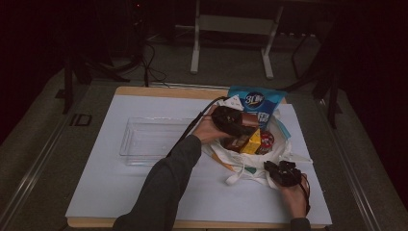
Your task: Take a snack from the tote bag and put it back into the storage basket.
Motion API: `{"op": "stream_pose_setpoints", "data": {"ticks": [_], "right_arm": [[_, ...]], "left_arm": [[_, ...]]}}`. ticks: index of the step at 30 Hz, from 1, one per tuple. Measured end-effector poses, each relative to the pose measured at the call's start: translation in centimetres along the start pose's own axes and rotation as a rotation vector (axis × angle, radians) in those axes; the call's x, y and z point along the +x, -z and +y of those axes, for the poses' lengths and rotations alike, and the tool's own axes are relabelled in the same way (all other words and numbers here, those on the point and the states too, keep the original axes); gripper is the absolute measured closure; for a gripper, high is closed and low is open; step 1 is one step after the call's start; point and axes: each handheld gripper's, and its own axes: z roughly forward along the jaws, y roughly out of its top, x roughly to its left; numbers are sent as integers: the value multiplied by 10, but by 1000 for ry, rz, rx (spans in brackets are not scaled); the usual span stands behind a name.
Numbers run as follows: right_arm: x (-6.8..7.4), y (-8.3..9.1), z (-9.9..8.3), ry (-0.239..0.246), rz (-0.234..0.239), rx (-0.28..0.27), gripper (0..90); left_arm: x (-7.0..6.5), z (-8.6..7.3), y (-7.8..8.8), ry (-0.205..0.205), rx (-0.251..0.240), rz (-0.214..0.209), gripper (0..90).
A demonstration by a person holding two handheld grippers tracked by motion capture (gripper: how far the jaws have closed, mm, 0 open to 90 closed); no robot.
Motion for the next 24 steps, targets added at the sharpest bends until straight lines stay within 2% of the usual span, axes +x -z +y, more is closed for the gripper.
{"op": "stream_pose_setpoints", "data": {"ticks": [3, 6, 8, 15, 20, 24], "right_arm": [[0, 0, 0, 1, -2, 1, 813], [0, 0, 0, 1, -1, 0, 813], [0, 0, 0, 1, -1, 0, 812], [0, 0, 0, 3, 1, -1, 812], [0, 0, 0, 3, 2, -1, 812], [0, 0, 0, 7, 0, -2, 808]], "left_arm": [[-3, 1, 1, -22, 12, -2, 365], [-5, 1, 2, -24, 11, 1, 372], [-4, 0, 1, -17, -8, 0, 369], [0, -5, -2, 44, -89, -25, 345], [1, -5, -4, 63, -98, -15, 335], [0, -4, -3, 50, -84, -5, 351]]}}
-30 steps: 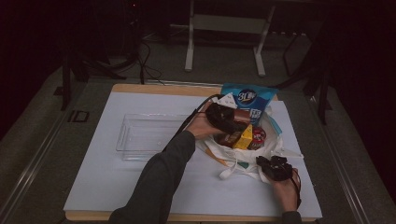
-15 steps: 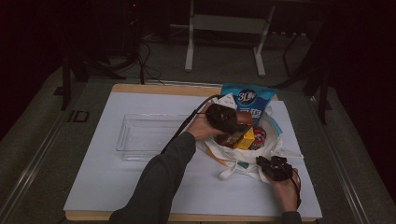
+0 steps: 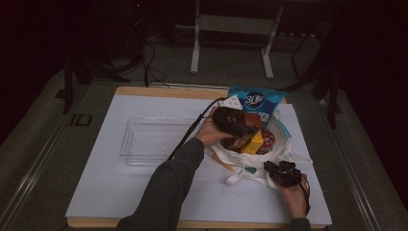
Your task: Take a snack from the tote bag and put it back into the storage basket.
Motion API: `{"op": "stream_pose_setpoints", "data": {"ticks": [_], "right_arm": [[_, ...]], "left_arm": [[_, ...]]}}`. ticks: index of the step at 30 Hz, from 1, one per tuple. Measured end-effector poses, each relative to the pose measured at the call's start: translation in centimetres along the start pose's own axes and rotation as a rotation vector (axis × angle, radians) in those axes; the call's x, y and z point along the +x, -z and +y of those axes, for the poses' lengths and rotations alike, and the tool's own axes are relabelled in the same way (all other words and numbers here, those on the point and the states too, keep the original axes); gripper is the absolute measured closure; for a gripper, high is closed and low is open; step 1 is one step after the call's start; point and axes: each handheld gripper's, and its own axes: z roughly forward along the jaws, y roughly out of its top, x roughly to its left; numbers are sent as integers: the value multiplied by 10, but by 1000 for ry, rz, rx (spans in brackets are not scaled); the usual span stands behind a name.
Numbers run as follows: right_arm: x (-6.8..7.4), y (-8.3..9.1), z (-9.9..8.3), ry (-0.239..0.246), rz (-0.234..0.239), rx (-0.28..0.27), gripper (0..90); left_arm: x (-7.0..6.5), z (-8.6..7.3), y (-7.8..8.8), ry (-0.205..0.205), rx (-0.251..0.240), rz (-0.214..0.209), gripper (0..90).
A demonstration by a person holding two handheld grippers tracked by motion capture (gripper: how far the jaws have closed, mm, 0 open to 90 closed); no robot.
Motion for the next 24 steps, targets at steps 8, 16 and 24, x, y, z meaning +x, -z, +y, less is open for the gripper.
{"op": "stream_pose_setpoints", "data": {"ticks": [8, 16, 24], "right_arm": [[0, 0, -1, 4, 8, -8, 786], [2, 0, -2, 10, 0, -15, 772], [1, 0, -3, 4, 11, -25, 761]], "left_arm": [[-8, 1, 9, -41, 27, 31, 394], [-15, 4, 23, -78, 20, 80, 408], [-11, 7, 43, -45, -21, 120, 416]]}}
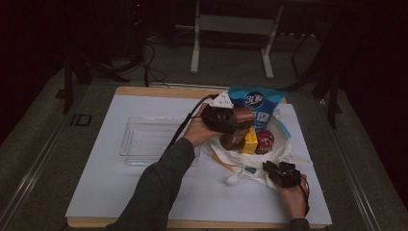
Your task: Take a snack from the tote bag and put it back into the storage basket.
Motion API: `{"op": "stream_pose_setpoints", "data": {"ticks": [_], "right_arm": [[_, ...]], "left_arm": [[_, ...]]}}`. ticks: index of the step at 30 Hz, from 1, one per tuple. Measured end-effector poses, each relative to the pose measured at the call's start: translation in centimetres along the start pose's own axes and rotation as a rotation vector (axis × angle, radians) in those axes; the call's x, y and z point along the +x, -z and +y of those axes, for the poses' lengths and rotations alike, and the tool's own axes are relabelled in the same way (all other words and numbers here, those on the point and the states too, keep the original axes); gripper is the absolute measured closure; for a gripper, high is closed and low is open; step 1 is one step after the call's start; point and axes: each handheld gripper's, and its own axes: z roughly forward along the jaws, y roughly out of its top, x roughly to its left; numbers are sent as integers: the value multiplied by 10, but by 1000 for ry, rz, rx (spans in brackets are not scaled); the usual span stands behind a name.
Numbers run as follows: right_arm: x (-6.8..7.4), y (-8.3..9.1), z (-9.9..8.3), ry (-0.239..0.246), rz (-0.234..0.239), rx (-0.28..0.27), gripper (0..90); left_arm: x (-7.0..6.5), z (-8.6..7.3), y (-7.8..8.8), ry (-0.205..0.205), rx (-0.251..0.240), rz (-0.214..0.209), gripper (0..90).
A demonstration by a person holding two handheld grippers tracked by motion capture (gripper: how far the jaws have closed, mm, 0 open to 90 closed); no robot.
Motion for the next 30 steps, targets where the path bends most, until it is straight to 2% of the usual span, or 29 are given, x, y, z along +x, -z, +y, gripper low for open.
{"op": "stream_pose_setpoints", "data": {"ticks": [9, 16, 20, 30], "right_arm": [[-1, 0, -3, -7, 7, -19, 755], [1, 0, -9, -34, -5, -58, 755], [3, 0, -9, -23, -23, -61, 755], [5, 0, -10, -10, -37, -69, 754]], "left_arm": [[0, 6, 16, 13, -31, 58, 419], [1, 11, 35, 40, -71, 55, 420], [0, 14, 44, 45, -89, 50, 421], [-7, 20, 60, 46, -91, 59, 420]]}}
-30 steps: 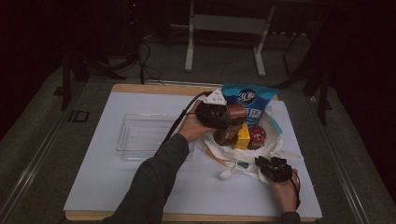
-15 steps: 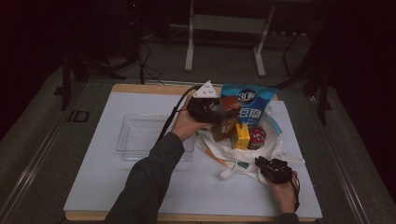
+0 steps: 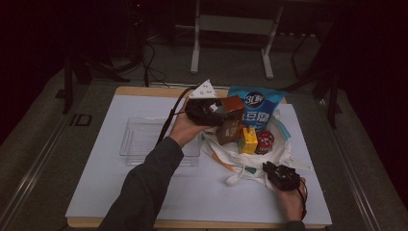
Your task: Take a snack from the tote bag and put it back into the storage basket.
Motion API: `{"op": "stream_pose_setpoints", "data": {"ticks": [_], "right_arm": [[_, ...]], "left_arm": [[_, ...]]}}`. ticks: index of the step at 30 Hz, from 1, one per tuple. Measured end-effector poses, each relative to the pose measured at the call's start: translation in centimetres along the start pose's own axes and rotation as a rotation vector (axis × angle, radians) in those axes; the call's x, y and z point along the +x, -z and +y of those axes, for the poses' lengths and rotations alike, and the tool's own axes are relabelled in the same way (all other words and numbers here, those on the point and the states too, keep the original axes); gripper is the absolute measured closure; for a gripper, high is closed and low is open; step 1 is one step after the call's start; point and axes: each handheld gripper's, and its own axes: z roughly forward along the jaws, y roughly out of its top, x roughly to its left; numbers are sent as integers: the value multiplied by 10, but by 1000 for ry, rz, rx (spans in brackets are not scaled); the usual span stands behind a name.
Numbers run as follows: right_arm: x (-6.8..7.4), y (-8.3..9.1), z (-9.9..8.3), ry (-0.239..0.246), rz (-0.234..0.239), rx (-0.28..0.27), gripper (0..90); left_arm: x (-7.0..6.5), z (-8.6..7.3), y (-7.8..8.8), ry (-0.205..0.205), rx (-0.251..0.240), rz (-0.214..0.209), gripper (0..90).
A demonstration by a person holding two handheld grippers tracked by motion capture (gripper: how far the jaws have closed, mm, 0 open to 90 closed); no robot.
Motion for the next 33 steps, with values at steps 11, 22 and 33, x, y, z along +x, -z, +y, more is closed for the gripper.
{"op": "stream_pose_setpoints", "data": {"ticks": [11, 22, 33], "right_arm": [[0, 0, 0, 2, 5, 0, 729], [6, -1, 1, 40, -32, 1, 724], [7, -2, 2, 48, -35, 0, 700]], "left_arm": [[-3, 9, 22, 6, -12, 11, 420], [1, 10, 48, 16, -28, 36, 420], [2, 8, 64, -6, -10, 41, 420]]}}
